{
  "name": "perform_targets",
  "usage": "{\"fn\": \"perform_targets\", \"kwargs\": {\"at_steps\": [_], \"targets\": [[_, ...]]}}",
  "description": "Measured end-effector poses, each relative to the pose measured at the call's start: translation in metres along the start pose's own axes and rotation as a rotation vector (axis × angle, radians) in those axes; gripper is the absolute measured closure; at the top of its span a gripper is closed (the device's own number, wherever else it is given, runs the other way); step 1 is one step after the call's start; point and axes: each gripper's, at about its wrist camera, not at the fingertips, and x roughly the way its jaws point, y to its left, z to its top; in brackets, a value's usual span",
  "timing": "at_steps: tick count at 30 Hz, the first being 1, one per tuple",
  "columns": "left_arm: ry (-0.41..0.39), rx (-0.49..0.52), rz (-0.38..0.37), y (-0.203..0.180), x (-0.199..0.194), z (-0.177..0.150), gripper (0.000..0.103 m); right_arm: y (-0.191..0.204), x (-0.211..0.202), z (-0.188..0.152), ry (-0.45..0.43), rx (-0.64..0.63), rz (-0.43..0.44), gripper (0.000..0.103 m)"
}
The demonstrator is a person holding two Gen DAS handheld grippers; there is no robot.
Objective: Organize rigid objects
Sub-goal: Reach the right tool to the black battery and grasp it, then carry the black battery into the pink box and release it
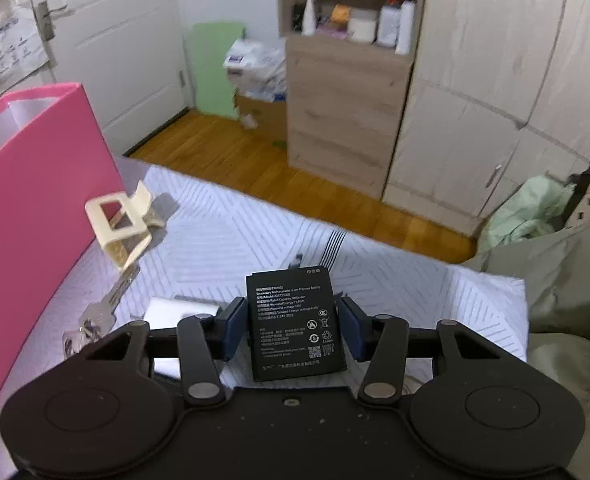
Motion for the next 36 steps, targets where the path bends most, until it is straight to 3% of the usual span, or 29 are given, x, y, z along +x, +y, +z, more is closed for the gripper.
{"fn": "perform_targets", "kwargs": {"at_steps": [6,16,19,24,29,36], "targets": [[-0.001,0.003,0.0,0.0,0.0,0.0,0.093,0.014,-0.02,-0.004,-0.06,-0.019,-0.047,0.048],[0.002,-0.002,0.0,0.0,0.0,0.0,0.093,0.044,-0.066,0.002,-0.164,-0.08,-0.055,0.048],[-0.002,0.003,0.005,-0.001,-0.001,0.001,0.093,0.064,-0.089,0.013,-0.215,-0.131,-0.016,0.048],[-0.005,0.011,0.011,-0.002,-0.002,0.001,0.093,0.113,-0.12,0.038,-0.274,-0.295,0.163,0.047],[-0.018,0.011,0.02,-0.003,-0.003,0.001,0.095,0.171,-0.106,0.06,-0.209,-0.51,0.296,0.048],[-0.023,-0.005,0.016,-0.001,-0.004,0.0,0.095,0.214,-0.031,0.078,0.04,-0.774,0.238,0.048]]}}
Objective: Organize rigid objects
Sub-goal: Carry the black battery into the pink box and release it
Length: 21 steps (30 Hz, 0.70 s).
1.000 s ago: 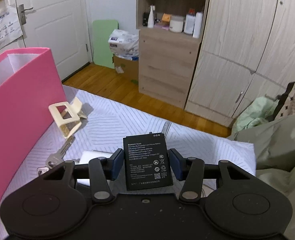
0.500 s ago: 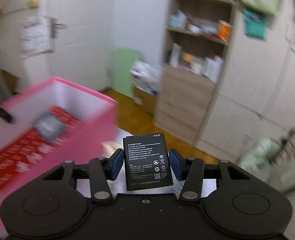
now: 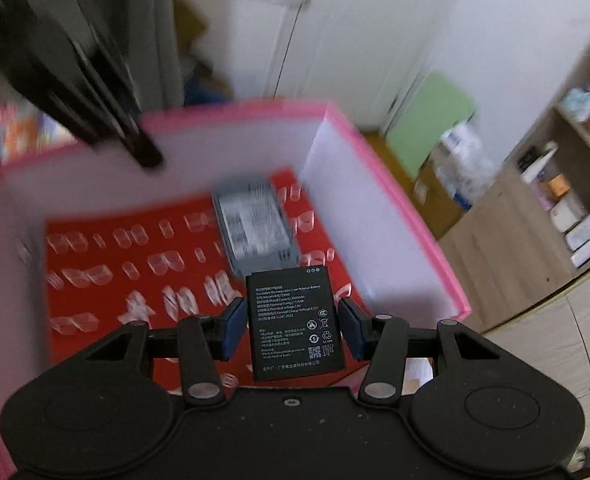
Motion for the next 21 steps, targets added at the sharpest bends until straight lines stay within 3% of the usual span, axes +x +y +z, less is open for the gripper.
{"fn": "perform_targets", "kwargs": {"at_steps": [4,10,12,15,21], "targets": [[-0.001,-0.007,-0.006,0.001,0.0,0.0,0.095,0.001,0.032,0.009,0.101,-0.07,0.058,0.048],[-0.003,-0.011,-0.007,0.001,0.0,0.0,0.095,0.004,0.055,0.023,0.134,-0.103,0.053,0.048],[-0.004,-0.014,-0.011,0.001,-0.001,0.0,0.095,0.001,0.053,0.022,0.123,-0.1,0.016,0.047],[-0.007,-0.013,-0.011,0.002,-0.001,-0.001,0.095,-0.002,0.035,0.016,0.069,-0.087,-0.003,0.037],[-0.011,-0.017,-0.024,0.005,-0.002,-0.001,0.095,-0.019,-0.032,-0.007,-0.066,0.175,-0.038,0.037]]}}
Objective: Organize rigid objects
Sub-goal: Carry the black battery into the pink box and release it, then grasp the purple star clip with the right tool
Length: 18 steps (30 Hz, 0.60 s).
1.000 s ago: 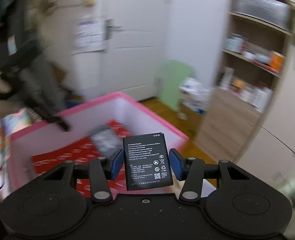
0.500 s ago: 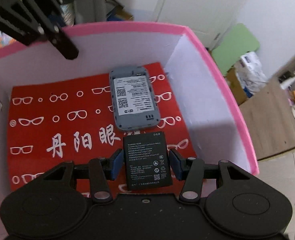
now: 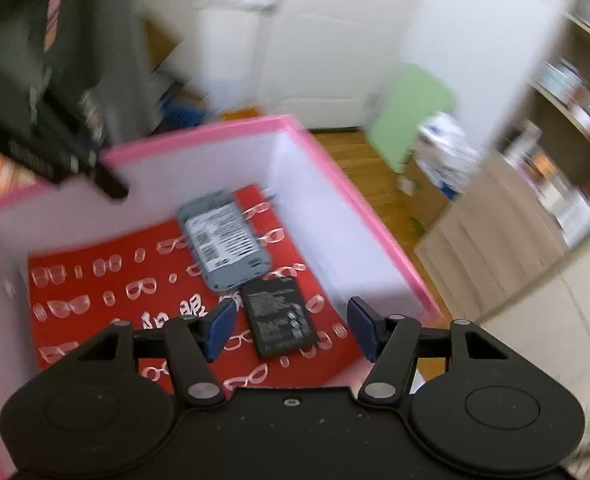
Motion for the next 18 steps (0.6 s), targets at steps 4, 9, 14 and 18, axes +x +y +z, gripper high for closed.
{"fn": "perform_targets", "kwargs": {"at_steps": [4,9,14,18], "targets": [[-0.006,-0.002,0.0,0.001,-0.001,-0.002,0.095,-0.014,-0.046,-0.031,-0.077,0.198,-0.049,0.037],[-0.007,-0.009,0.004,-0.001,0.0,-0.002,0.094,-0.015,-0.072,-0.081,-0.113,0.354,-0.078,0.036],[-0.007,-0.008,0.014,-0.004,0.0,-0.002,0.094,0.003,-0.081,-0.133,-0.07,0.445,-0.116,0.036],[-0.007,-0.018,0.013,-0.003,0.0,-0.001,0.094,0.018,-0.07,-0.164,-0.016,0.508,-0.118,0.036]]}}
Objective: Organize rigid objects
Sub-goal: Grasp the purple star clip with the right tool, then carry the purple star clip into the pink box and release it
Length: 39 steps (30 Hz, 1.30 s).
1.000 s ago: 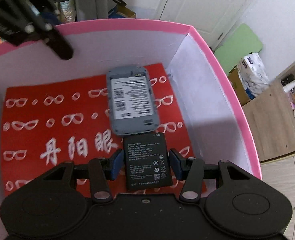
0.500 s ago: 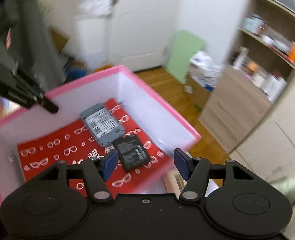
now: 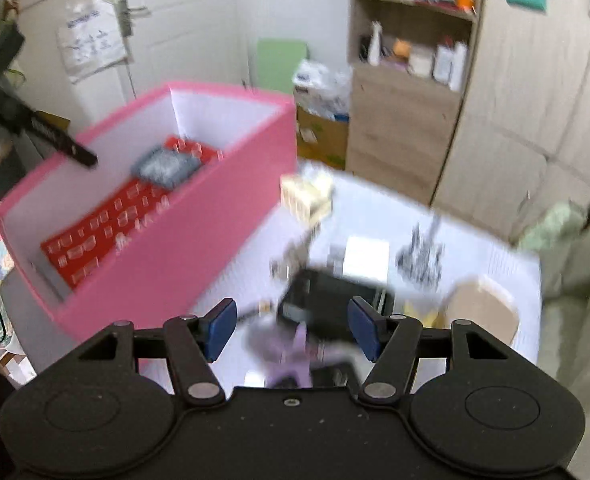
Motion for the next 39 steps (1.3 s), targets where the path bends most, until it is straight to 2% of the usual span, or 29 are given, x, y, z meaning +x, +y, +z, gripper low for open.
{"fn": "perform_targets", "kwargs": {"at_steps": [4,8,18,21,22,24,26,28,31,33,39], "targets": [[0.001,0.0,0.003,0.0,0.0,-0.001,0.094,0.006,0.016,-0.02,0.029,0.024,-0.024,0.036],[0.004,-0.002,0.007,0.0,0.0,0.0,0.094,0.013,0.024,-0.027,0.014,0.011,-0.075,0.036],[0.006,-0.003,0.007,-0.001,0.0,0.0,0.094,0.018,0.046,-0.029,0.008,0.015,-0.184,0.036],[0.006,-0.004,0.006,-0.001,0.0,0.0,0.094,0.021,0.041,-0.03,-0.022,0.006,-0.169,0.039],[0.005,-0.005,0.006,-0.001,0.0,0.0,0.094,0.021,0.039,-0.03,-0.024,0.01,-0.159,0.045],[0.005,-0.004,0.006,-0.001,0.0,0.0,0.094,0.02,0.038,-0.031,-0.019,0.012,-0.159,0.05],[0.005,-0.005,0.005,0.0,0.0,0.0,0.094,0.02,0.039,-0.032,-0.015,0.008,-0.166,0.05],[0.005,-0.008,0.004,0.0,0.0,0.0,0.094,0.023,0.041,-0.033,-0.004,-0.01,-0.17,0.045],[0.005,-0.008,0.004,0.0,0.0,0.0,0.094,0.026,0.043,-0.034,-0.001,-0.011,-0.162,0.046],[0.005,-0.008,0.005,0.0,0.0,0.0,0.094,0.022,0.042,-0.034,-0.023,0.027,-0.158,0.051],[0.005,-0.011,0.004,-0.001,0.0,0.0,0.094,0.013,0.025,-0.032,-0.088,0.074,-0.126,0.051]]}}
